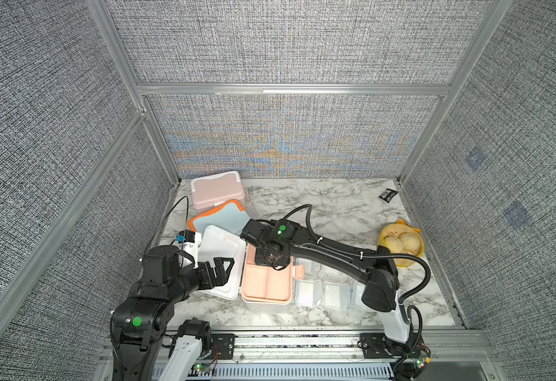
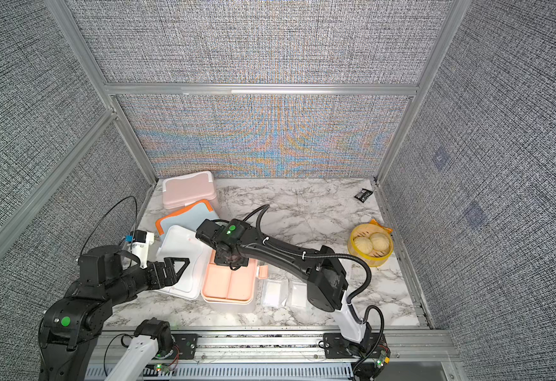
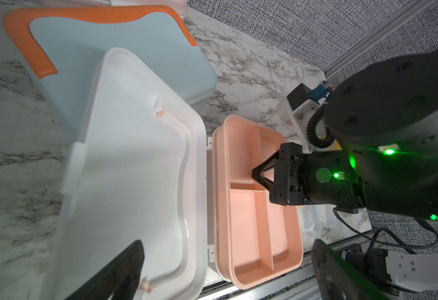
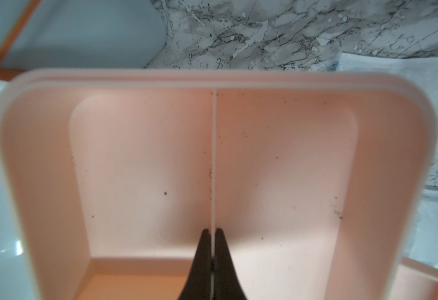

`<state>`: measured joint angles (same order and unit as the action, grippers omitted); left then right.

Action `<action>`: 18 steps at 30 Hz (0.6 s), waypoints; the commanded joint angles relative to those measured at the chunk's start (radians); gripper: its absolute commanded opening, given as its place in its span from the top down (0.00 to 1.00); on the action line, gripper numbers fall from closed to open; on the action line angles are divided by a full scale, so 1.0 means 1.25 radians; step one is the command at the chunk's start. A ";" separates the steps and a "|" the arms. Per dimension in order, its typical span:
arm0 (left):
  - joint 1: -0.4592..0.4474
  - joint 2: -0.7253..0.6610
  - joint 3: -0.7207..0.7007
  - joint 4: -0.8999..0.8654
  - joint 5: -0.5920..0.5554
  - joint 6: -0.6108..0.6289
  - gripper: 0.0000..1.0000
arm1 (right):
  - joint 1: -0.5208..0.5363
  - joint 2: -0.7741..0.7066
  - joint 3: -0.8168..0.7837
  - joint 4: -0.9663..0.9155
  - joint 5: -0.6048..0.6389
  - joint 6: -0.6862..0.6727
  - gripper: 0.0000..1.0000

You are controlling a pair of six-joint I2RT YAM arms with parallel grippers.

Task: Open first aid kits and take out gauze
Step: Pick up the compartment layer from the first aid kit.

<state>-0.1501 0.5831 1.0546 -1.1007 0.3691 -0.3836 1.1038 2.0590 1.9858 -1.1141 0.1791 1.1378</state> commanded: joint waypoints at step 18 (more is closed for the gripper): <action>-0.001 -0.058 0.040 0.183 0.166 -0.082 0.00 | -0.008 -0.495 -0.494 0.633 -0.051 -0.230 1.00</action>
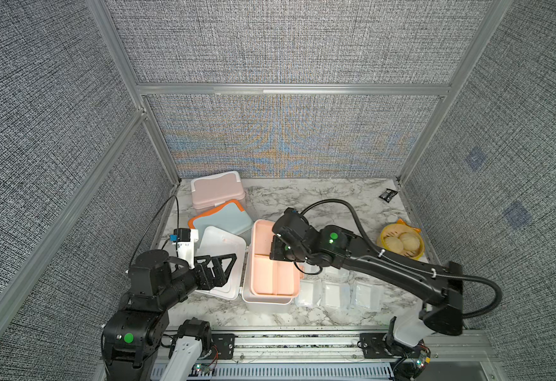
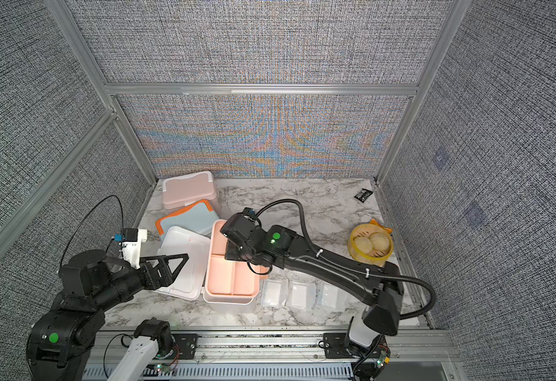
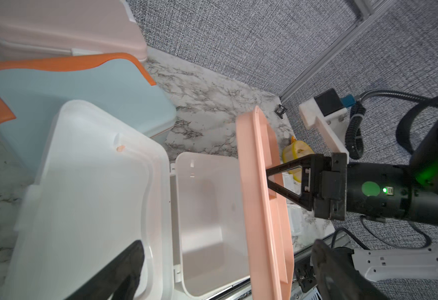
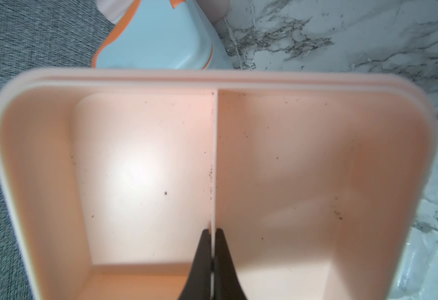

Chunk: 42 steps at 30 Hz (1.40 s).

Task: Open first aid kits and take out gauze
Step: Pick up the compartment layer from the first aid kit, then place the compartment layer in the first aid kit.

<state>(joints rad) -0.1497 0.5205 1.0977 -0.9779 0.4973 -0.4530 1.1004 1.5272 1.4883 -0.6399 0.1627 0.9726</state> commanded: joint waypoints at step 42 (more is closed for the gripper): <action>-0.002 -0.098 0.026 0.300 -0.089 0.074 0.01 | -0.067 -0.606 -0.516 0.568 -0.086 -0.311 1.00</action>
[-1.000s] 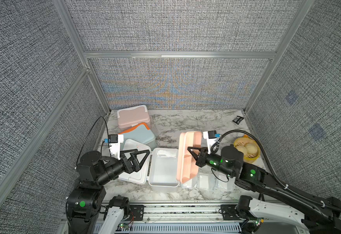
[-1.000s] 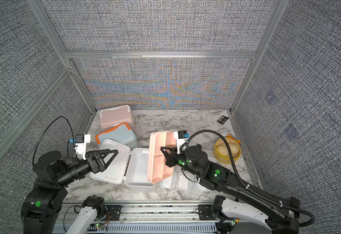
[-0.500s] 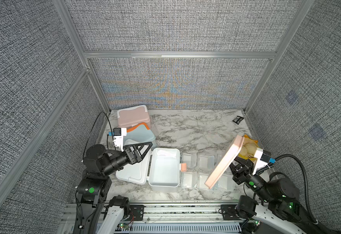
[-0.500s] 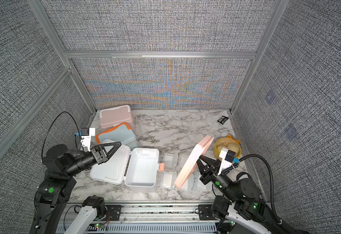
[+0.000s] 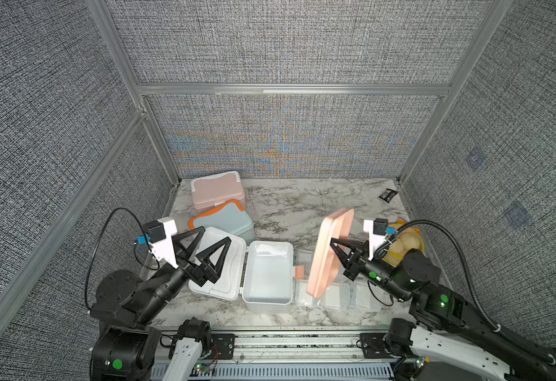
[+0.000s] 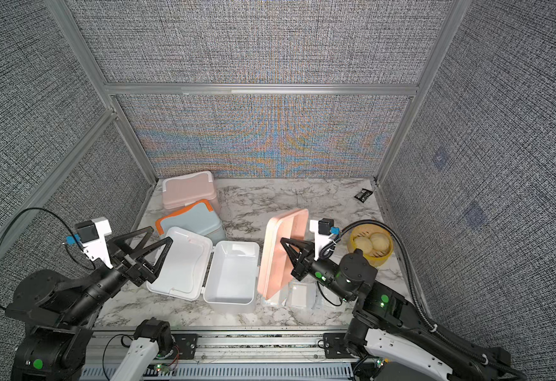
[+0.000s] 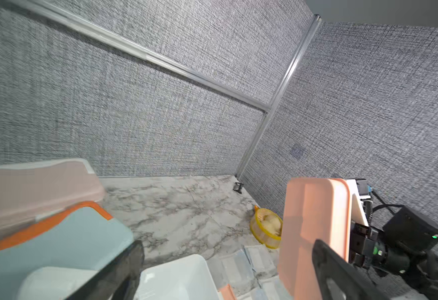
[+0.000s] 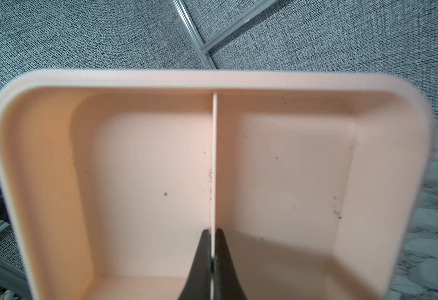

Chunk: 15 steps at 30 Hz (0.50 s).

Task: Open first aid kits and take out gauze
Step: Place the compartment layer in the first aid kit.

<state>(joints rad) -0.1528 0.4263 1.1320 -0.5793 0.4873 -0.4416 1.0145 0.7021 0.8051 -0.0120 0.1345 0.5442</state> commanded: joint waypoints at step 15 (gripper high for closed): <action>0.000 0.060 -0.057 -0.255 -0.062 0.038 0.01 | 0.013 0.539 0.443 -0.401 0.016 0.369 1.00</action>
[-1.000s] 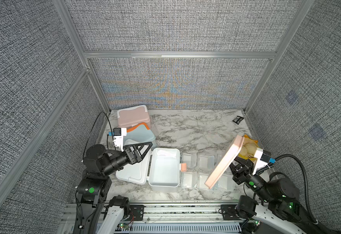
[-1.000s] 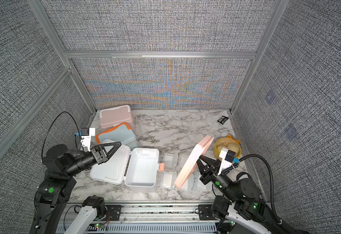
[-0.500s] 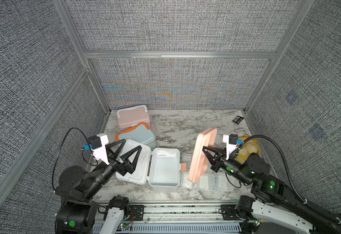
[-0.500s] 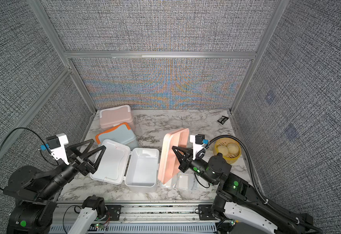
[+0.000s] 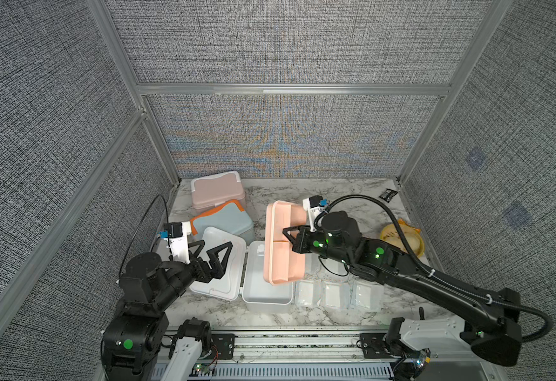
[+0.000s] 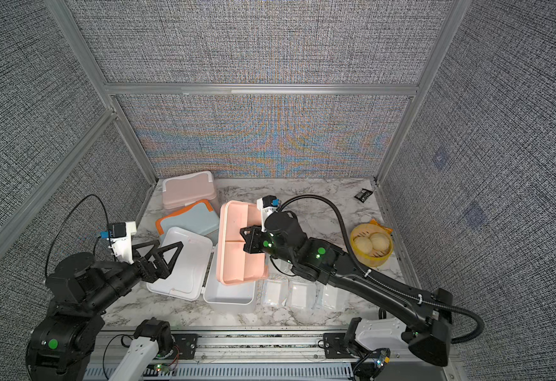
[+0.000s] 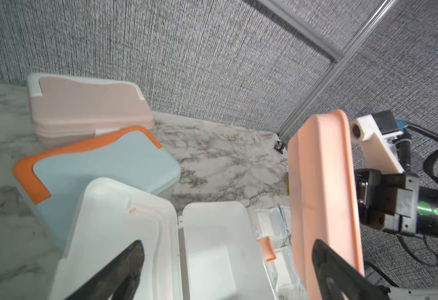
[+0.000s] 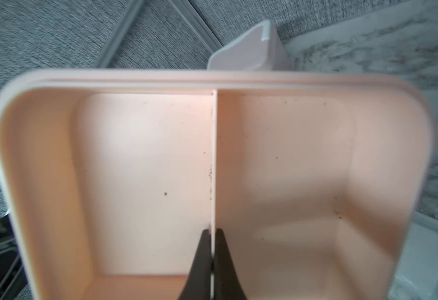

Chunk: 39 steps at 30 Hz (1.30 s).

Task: Open first aid kits and take out gauze
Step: Place the compartment layer in the first aid kit.

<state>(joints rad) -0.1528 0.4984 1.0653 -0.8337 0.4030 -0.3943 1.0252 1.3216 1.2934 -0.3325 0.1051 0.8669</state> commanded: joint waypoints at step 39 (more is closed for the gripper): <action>0.000 -0.030 -0.038 -0.098 -0.022 0.034 0.01 | 0.036 0.683 0.725 -0.803 0.008 0.214 1.00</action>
<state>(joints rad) -0.1528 0.4629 1.0103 -0.9512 0.3840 -0.3668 1.0702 2.1712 2.1918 -1.3304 0.1040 1.1263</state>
